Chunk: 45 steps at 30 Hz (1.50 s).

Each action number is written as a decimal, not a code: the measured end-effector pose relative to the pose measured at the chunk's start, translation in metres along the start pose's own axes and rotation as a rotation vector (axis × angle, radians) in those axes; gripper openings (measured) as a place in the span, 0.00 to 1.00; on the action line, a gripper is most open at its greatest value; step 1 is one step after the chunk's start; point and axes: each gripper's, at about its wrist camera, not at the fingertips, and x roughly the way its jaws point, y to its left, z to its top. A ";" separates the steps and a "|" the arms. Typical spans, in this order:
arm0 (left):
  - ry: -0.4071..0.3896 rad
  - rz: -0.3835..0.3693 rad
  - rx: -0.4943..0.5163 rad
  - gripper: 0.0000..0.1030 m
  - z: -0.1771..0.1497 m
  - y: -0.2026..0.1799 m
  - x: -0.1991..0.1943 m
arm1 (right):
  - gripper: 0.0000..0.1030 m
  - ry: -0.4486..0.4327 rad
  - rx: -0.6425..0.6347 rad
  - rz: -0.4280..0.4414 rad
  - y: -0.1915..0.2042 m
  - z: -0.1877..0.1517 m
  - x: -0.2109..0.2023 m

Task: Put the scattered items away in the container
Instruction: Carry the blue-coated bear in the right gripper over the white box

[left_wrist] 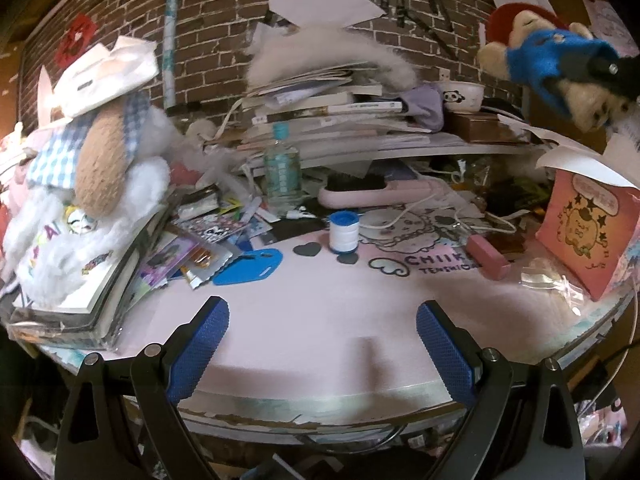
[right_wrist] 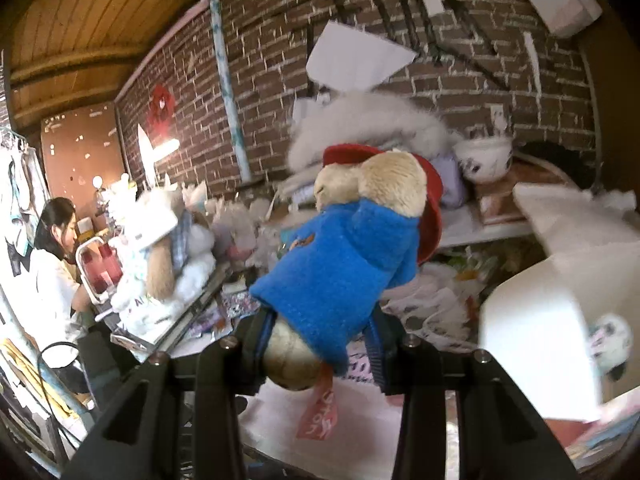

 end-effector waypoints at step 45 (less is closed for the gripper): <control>-0.013 -0.030 0.033 0.91 0.001 -0.018 -0.007 | 0.45 0.590 -0.188 -0.577 -0.178 0.027 -0.048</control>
